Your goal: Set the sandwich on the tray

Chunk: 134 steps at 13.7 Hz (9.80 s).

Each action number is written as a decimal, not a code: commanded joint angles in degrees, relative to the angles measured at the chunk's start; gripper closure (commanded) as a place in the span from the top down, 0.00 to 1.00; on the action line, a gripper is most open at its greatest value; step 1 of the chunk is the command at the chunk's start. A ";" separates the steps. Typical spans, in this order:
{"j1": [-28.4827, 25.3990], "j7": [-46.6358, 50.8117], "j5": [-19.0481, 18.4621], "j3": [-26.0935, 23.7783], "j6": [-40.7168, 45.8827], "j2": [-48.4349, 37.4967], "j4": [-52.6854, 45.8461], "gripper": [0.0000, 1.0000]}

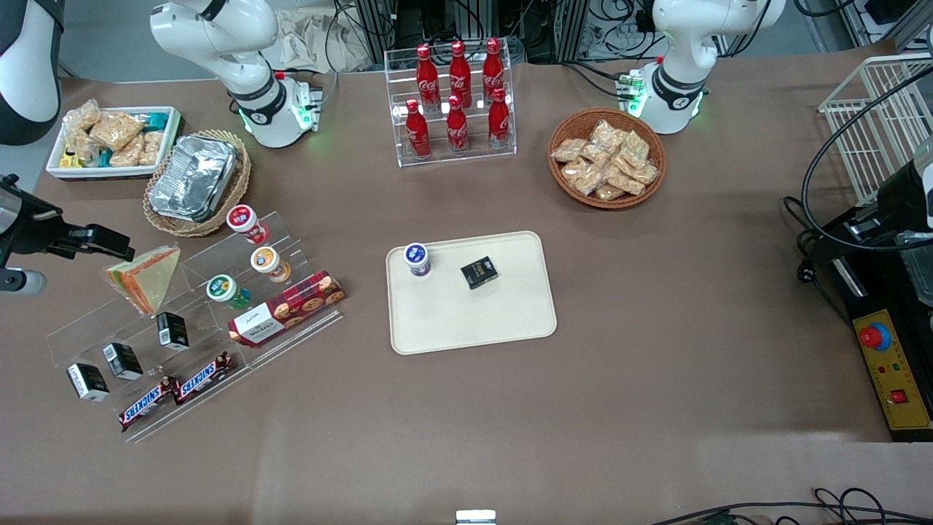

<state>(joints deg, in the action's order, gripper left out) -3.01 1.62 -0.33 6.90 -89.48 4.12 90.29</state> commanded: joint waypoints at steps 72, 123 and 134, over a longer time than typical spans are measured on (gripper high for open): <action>-40.48 -26.23 -5.64 -1.01 -44.71 20.19 1.67 0.00; -8.25 -10.87 7.45 5.85 0.53 1.69 -1.96 0.99; 2.57 -8.21 4.20 1.72 2.46 -3.07 -0.29 0.99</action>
